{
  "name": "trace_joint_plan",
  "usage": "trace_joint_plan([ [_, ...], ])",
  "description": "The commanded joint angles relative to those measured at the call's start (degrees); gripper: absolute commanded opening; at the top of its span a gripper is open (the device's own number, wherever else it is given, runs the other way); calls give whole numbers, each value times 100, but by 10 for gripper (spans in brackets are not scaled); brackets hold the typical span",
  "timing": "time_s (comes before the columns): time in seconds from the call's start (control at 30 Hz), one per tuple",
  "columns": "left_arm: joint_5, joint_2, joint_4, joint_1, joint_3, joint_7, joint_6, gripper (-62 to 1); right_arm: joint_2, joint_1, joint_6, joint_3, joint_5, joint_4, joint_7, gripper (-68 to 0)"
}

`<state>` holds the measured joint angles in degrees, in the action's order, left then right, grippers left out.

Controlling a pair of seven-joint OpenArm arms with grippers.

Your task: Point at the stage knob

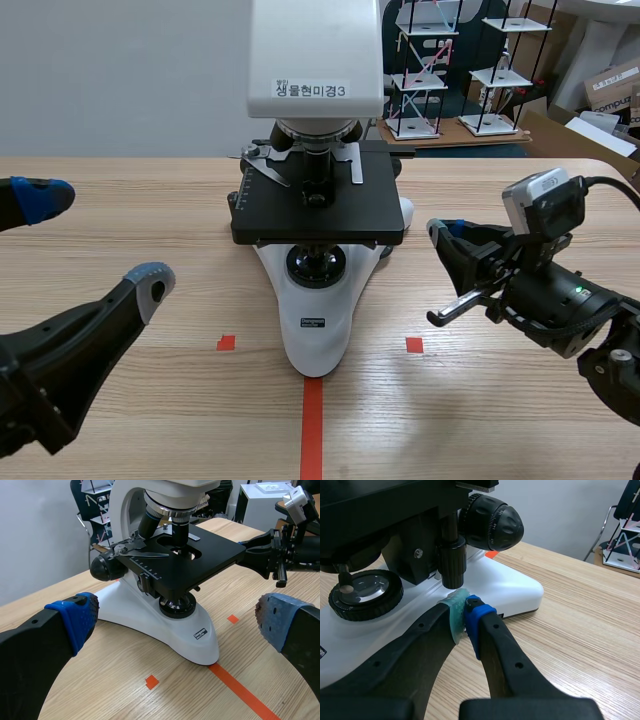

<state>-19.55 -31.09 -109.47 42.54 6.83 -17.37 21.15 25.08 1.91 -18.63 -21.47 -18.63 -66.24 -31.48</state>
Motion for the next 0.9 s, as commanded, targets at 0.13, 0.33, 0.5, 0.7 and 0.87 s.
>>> trace_joint_plan([
  [0.13,-33,44,-79,44,26,-74,0,14,15,-98,7,2,-61,-48,-105,-664],
  [0.33,-33,44,-79,44,26,-74,0,14,15,-96,7,2,-61,-48,-105,-664],
  [0.5,-33,44,-79,44,26,-74,0,14,15,-96,7,2,-61,-48,-105,-664],
  [0.7,-33,44,-79,44,26,-74,0,14,15,-98,31,2,-61,-48,-105,-664],
  [0.87,-33,44,-79,44,26,-74,0,14,15,-98,181,2,-61,-48,-105,-664],
])
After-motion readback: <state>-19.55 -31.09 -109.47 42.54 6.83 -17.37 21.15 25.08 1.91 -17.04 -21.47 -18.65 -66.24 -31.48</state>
